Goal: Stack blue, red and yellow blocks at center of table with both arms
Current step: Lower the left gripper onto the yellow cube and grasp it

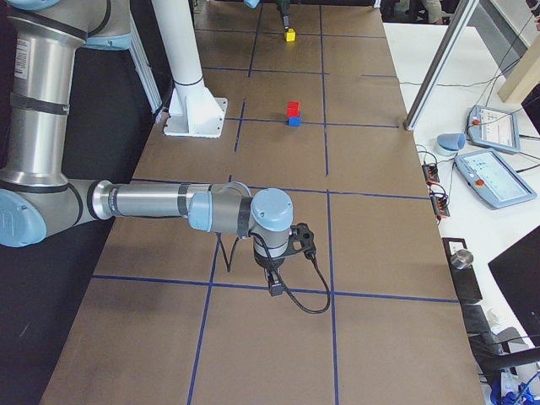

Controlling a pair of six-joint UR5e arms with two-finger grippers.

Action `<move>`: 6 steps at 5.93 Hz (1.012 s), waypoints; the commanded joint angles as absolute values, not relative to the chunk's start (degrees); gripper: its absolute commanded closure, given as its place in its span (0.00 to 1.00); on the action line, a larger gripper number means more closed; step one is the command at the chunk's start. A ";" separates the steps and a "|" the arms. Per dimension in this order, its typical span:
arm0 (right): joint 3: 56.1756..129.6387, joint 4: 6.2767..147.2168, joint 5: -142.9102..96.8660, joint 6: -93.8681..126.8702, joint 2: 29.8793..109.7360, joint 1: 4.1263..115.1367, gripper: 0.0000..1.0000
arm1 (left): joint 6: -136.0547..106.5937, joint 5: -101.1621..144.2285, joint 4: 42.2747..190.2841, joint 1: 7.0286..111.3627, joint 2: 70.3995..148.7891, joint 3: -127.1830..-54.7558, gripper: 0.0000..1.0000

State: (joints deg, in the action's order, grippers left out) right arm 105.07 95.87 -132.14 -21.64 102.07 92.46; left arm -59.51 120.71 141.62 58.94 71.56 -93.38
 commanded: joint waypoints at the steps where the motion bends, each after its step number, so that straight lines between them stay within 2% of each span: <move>1: 104.33 94.22 -132.19 -21.53 102.13 92.46 0.00 | -59.85 120.67 141.94 58.80 73.28 -91.16 0.00; 3: 104.41 94.13 -132.19 -21.53 102.13 92.46 0.00 | -59.33 120.67 142.21 58.80 76.72 -86.68 0.00; 5: 104.33 94.13 -132.19 -21.53 102.13 92.46 0.00 | -59.24 120.67 142.64 58.80 76.29 -86.49 0.01; 6: 104.24 94.13 -132.19 -21.62 102.13 92.46 0.00 | -59.15 120.59 142.56 58.62 76.38 -86.14 0.10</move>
